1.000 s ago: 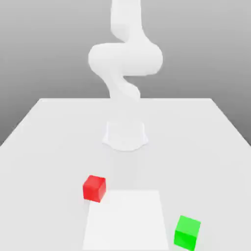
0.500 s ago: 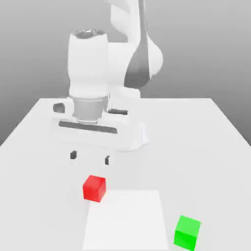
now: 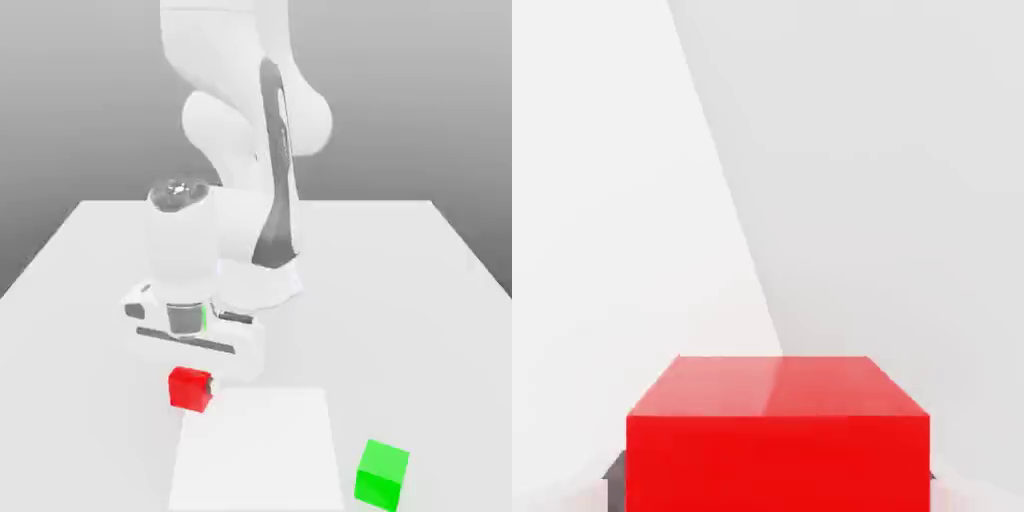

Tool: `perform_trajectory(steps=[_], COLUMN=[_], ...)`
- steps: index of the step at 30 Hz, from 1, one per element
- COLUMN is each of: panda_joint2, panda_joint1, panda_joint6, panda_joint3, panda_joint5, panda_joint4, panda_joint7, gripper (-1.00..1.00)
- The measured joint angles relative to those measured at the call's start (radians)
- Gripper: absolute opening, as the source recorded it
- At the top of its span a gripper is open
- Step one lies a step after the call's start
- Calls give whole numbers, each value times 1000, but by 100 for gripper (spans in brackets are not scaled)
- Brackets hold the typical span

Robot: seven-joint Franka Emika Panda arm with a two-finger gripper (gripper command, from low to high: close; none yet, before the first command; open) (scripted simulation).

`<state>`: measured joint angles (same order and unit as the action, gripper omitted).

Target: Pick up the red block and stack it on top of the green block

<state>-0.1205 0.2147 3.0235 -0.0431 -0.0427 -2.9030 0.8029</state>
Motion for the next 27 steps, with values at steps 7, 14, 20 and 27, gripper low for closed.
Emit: perform_trajectory(steps=[7,14,20,27], panda_joint2=[203,96,-22,-177], panda_joint1=[-12,-220,-352,-383], panda_joint6=[-201,-334,-416,-289], panda_joint3=[10,120,201,175], panda_joint5=[52,49,85,140], panda_joint4=[-2,236,436,461], panda_joint7=[31,-10,-17,19], gripper=[-100,-100,-100,100])
